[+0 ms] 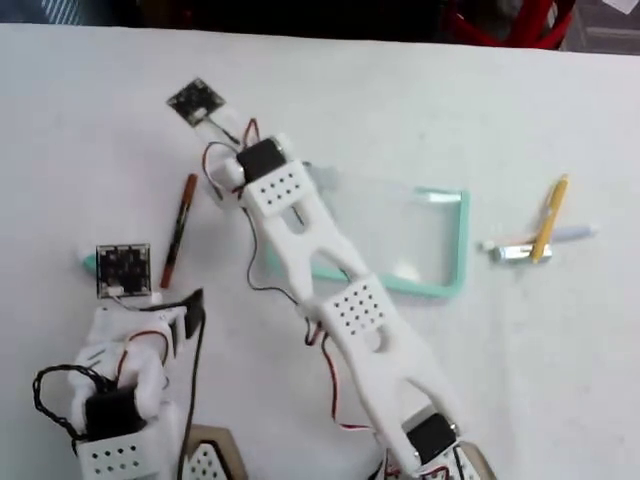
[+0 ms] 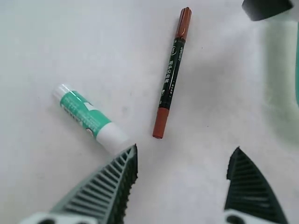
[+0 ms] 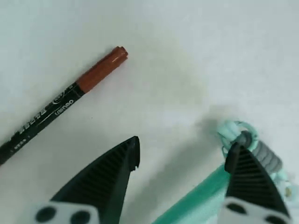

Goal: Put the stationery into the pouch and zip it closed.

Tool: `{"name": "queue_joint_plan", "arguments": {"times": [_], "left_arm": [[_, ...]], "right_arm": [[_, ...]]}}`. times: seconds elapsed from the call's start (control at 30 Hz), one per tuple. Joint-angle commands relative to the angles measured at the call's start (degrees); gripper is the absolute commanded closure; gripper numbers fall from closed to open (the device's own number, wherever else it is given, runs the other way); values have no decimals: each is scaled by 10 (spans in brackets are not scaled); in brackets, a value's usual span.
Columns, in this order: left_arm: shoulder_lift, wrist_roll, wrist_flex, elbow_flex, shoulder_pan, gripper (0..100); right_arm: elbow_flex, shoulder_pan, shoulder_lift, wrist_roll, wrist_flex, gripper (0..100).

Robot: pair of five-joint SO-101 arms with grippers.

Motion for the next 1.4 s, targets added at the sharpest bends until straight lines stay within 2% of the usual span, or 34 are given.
{"name": "queue_joint_plan", "arguments": {"times": [0.0, 0.3, 0.57, 0.67, 0.73, 0.83, 0.9, 0.97, 1.07, 1.17, 1.27, 1.37], "left_arm": [[-4, -8, -14, -4, -4, 696], [-4, -11, -14, -4, -4, 696], [-4, -11, -14, -4, -4, 696], [-4, -11, -14, -4, -4, 696], [-4, -11, -14, -4, -4, 696], [-4, -11, -14, -4, -4, 695], [-4, -11, -14, -4, -4, 695], [-4, -11, -14, -4, -4, 695], [-4, -11, -14, -2, -4, 695], [-4, -11, -34, 10, -4, 697], [-4, -11, -54, 20, -3, 698], [-4, -11, -54, 20, -3, 698]], "right_arm": [[-75, 5, 33, -86, -11, 701], [-87, 5, 24, -93, 34, 701], [-84, -12, -15, -92, 124, 701], [-69, 5, -7, -66, 124, 704], [-55, 20, -5, -48, 124, 743], [-24, 37, -18, -13, 125, 859], [16, 38, -44, 36, 127, 929], [91, 34, -86, 91, 127, 955], [251, 26, -170, 105, 126, 930], [382, 23, -271, 105, 124, 854], [417, 26, -364, 103, 110, 779], [422, 21, -433, 98, 56, 762]]}}
